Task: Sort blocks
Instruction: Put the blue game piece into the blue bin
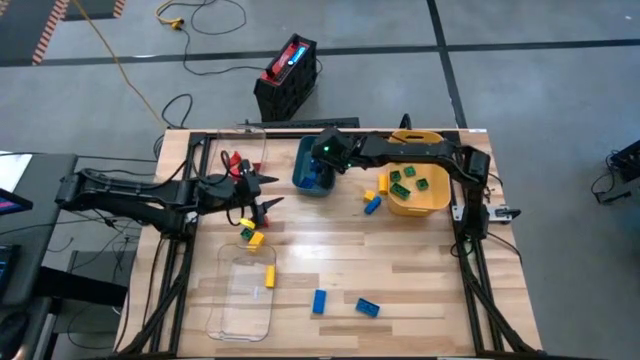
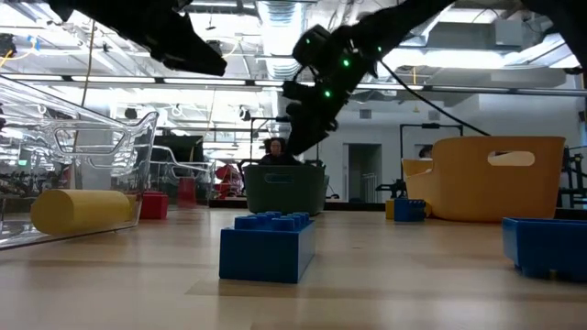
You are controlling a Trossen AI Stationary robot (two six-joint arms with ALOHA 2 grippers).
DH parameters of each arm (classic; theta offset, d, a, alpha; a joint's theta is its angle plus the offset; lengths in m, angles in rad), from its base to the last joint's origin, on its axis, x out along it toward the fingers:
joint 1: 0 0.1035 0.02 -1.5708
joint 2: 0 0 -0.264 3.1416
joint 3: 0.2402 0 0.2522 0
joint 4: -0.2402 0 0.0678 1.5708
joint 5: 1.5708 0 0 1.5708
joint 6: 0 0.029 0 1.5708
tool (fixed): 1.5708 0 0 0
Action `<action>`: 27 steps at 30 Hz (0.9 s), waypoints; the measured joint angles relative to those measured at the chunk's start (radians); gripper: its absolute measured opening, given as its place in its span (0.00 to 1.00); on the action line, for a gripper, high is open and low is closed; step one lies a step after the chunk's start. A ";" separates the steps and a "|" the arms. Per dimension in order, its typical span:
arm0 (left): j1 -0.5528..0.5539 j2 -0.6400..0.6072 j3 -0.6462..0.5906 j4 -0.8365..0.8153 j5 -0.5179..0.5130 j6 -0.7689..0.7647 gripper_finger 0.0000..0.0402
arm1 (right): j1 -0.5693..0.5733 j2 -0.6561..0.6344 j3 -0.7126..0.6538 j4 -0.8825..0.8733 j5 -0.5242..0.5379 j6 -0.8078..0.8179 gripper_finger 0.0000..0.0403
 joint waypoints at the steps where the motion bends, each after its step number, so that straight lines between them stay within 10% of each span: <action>1: 0.000 0.000 0.001 0.000 0.000 0.001 0.62 | 0.012 0.000 0.012 -0.007 0.012 -0.012 0.62; 27: 0.005 0.000 0.010 0.039 -0.002 0.044 0.62 | 0.426 -0.233 0.027 -0.271 0.166 0.243 0.62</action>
